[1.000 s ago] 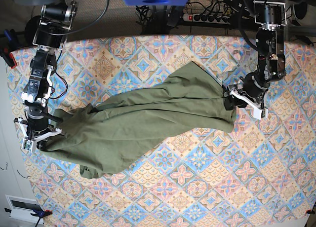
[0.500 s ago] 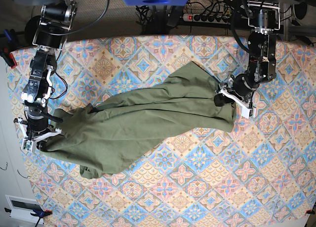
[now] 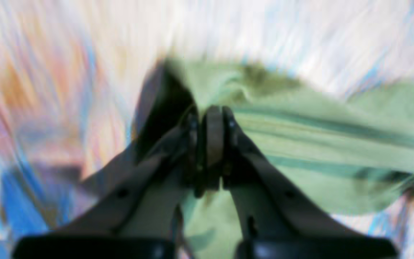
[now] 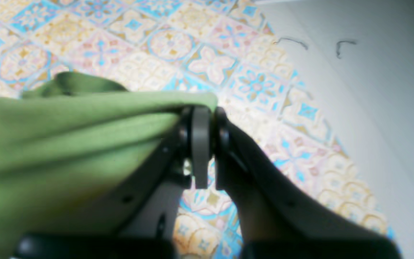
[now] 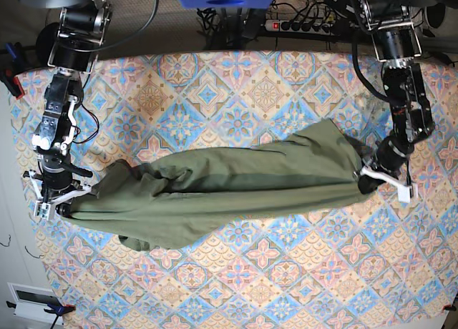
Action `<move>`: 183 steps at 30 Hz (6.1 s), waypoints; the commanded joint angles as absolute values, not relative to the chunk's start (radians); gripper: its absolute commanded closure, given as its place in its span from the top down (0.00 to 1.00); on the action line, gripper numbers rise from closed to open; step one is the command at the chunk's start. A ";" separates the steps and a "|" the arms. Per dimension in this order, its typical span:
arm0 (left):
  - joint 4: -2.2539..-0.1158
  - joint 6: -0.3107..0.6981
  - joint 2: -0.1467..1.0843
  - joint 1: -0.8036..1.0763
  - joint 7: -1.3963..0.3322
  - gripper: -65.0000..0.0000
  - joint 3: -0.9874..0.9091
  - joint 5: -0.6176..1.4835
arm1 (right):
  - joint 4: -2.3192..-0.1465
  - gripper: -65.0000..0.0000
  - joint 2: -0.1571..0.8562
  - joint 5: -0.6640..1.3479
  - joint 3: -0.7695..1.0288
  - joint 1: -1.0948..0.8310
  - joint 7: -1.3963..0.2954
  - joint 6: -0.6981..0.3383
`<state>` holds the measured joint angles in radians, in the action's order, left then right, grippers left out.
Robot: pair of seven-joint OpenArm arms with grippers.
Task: Layout the t-shirt on the table in an organized manner, then fold the t-shirt properly
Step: 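Lift the shirt with both grippers and stretch it taut between them, then lower the stretched shirt onto the cloth with both grippers, then regrasp the shirt end with the left gripper and pull it taut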
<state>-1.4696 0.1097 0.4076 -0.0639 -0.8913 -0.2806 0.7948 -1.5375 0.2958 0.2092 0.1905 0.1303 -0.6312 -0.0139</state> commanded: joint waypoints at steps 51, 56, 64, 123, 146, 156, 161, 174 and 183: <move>-0.986 0.111 0.437 -0.390 -0.828 0.22 -0.016 0.872 | -1.296 0.01 0.340 0.467 0.200 0.519 -0.690 -0.159; -0.986 0.111 0.409 -0.435 -0.822 0.23 -0.021 0.874 | -1.310 0.01 0.340 0.467 0.200 0.516 -0.691 -0.159; -0.961 0.105 0.321 -0.582 -0.699 0.53 -0.064 0.863 | -1.310 0.01 0.340 0.467 0.200 0.515 -0.691 -0.159; -0.630 0.104 0.087 -0.717 -0.538 0.66 0.199 0.863 | -1.954 0.01 0.475 1.066 0.694 -0.559 -1.096 -0.160; -0.447 0.033 0.005 -0.717 -0.320 0.00 0.340 0.685 | -1.956 0.01 0.475 1.067 0.696 -0.536 -1.096 -0.160; -0.869 0.031 0.194 -0.495 -0.496 0.00 0.340 0.811 | -1.956 0.01 0.475 1.067 0.704 -0.510 -1.096 -0.160; -1.090 0.031 0.323 -0.289 -0.538 0.00 0.340 0.900 | -1.956 0.01 0.475 1.067 0.699 -0.509 -1.096 -0.160; -1.406 0.031 0.443 0.064 -0.539 0.00 0.087 0.978 | -1.954 0.01 0.475 1.067 0.696 -0.490 -1.096 -0.160; -1.325 0.031 0.438 -0.071 -0.590 0.37 -0.024 0.978 | -1.952 0.01 0.475 1.067 0.696 -0.479 -1.121 -0.160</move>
